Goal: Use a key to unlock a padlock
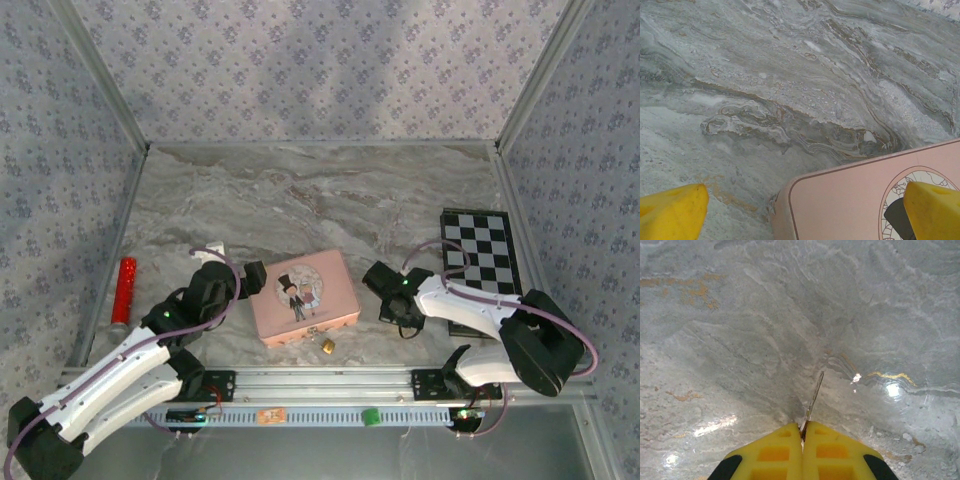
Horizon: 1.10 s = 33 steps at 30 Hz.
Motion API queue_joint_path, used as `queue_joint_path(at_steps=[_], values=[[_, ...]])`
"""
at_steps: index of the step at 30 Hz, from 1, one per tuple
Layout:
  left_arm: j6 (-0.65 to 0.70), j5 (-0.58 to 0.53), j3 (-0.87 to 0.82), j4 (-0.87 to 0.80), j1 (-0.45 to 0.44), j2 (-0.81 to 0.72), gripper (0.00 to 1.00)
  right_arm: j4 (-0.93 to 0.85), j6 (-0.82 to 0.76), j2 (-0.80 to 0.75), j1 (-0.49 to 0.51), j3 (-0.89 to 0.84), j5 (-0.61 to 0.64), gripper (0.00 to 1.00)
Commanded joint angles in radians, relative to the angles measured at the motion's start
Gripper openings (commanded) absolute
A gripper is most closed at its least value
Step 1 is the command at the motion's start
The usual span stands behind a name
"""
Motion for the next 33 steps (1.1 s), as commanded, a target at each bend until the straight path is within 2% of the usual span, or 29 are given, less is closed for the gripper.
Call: queue_joint_path(at_steps=[1,7,12,14,17,20,23,27,33], values=[[-0.006,0.001,0.002,0.029,0.007,0.003,1.00,-0.043,-0.011,-0.011,0.008,0.027,0.032,0.00],[0.007,0.002,0.027,0.020,0.009,0.007,1.00,-0.074,-0.184,-0.109,0.016,0.130,0.088,0.00],[0.040,0.041,0.078,0.032,0.035,0.026,1.00,0.041,-0.418,-0.251,0.027,0.216,0.057,0.00],[0.064,0.082,0.105,0.054,0.057,0.040,1.00,0.146,-0.533,-0.297,0.035,0.235,0.010,0.00],[0.095,0.168,0.166,0.080,0.113,0.060,1.00,0.418,-0.692,-0.346,0.044,0.194,-0.122,0.00],[0.117,0.285,0.242,0.103,0.177,0.068,1.00,0.725,-0.832,-0.341,0.047,0.129,-0.300,0.00],[0.138,0.373,0.310,0.106,0.206,0.067,1.00,0.967,-0.915,-0.287,0.045,0.090,-0.425,0.00],[0.171,0.478,0.369,0.102,0.206,0.075,1.00,1.064,-0.996,-0.186,0.043,0.142,-0.560,0.00],[0.165,0.547,0.387,0.109,0.207,0.092,1.00,1.212,-1.016,-0.134,0.041,0.114,-0.577,0.00]])
